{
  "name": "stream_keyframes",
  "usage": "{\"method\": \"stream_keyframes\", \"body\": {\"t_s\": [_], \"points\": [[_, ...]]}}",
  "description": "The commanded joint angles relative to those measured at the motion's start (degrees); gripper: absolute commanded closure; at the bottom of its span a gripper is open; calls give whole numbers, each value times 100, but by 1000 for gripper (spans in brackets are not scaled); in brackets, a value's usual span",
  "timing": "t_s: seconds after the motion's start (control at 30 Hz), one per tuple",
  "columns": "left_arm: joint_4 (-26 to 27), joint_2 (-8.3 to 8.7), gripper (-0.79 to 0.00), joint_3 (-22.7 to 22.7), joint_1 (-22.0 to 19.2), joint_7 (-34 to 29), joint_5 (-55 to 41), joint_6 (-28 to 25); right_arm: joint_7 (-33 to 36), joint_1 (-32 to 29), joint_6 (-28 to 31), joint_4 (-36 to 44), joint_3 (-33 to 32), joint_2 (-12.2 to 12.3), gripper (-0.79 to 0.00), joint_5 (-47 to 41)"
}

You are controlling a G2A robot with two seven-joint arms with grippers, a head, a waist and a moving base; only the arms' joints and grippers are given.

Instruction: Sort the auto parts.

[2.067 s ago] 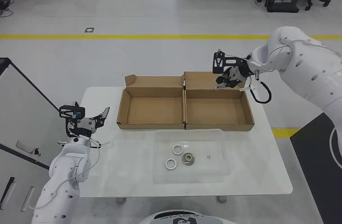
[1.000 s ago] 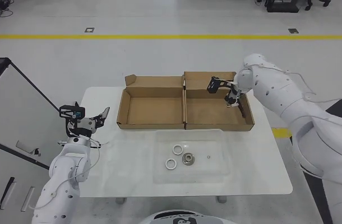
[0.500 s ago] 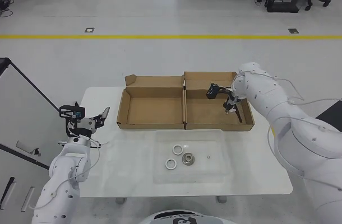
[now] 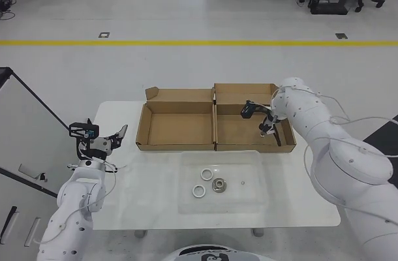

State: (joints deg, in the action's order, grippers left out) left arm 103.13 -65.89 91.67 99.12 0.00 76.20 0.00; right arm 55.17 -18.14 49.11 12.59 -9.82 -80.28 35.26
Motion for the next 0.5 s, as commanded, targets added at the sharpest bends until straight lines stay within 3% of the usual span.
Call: {"method": "stream_keyframes", "body": {"t_s": [0.0,0.37,0.4,0.47], "points": [[0,0,-785,0,0,0,0,0,-14,-12,13,-46,-8,-22,0,15],[0,0,-785,0,0,0,0,0,-204,-65,-13,-199,-30,-98,-6,193],[0,0,-785,0,0,0,0,0,-208,-66,-16,-205,-35,-104,-80,203],[0,0,-785,0,0,0,0,0,-202,-67,-6,-218,-39,-115,-108,231]]}}
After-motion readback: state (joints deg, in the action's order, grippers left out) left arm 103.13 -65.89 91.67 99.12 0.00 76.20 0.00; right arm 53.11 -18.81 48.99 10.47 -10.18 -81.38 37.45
